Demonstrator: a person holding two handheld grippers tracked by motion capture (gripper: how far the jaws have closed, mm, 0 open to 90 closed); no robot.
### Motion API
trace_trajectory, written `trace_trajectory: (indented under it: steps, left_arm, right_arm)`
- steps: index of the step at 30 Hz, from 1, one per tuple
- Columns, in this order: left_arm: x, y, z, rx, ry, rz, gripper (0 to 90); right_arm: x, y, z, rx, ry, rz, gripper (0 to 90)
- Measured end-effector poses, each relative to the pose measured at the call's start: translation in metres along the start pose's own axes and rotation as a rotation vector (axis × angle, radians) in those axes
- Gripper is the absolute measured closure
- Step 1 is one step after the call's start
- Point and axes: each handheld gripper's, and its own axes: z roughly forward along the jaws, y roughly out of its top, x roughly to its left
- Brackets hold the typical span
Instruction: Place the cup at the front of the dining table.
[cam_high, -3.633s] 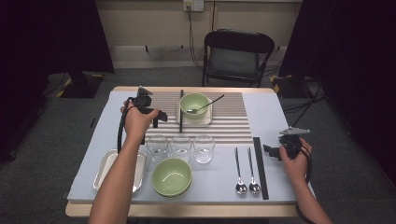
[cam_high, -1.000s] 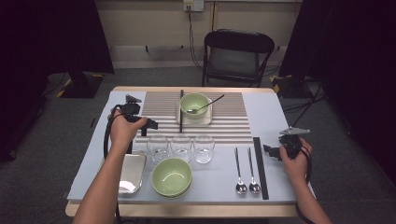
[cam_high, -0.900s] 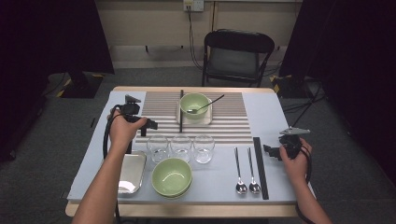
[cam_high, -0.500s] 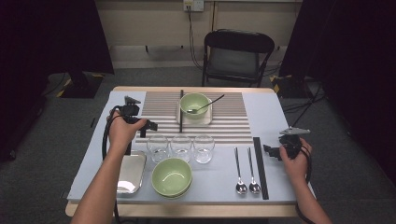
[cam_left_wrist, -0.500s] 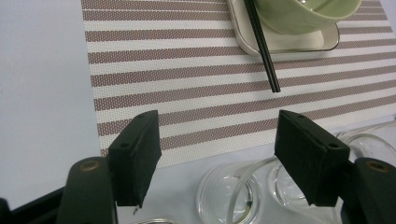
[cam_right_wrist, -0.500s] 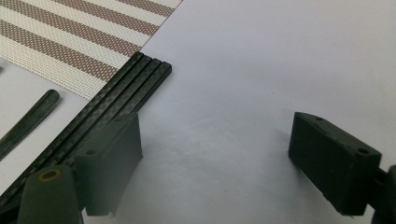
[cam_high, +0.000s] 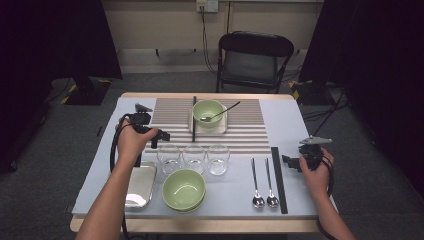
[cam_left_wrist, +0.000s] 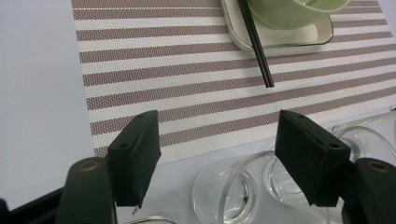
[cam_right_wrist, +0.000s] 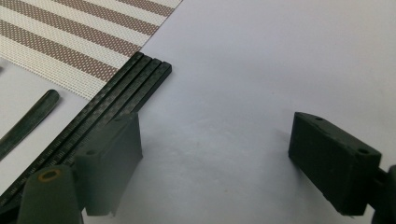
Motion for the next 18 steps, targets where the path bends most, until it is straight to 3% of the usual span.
trace_trajectory:
  steps: [18]
  left_arm:
    - [0.0047,-0.0092,0.0026,0.017,-0.001,0.020,29.8]
  right_arm:
    - [0.0000,0.0000,0.0000,0.000,0.000,0.000,16.2]
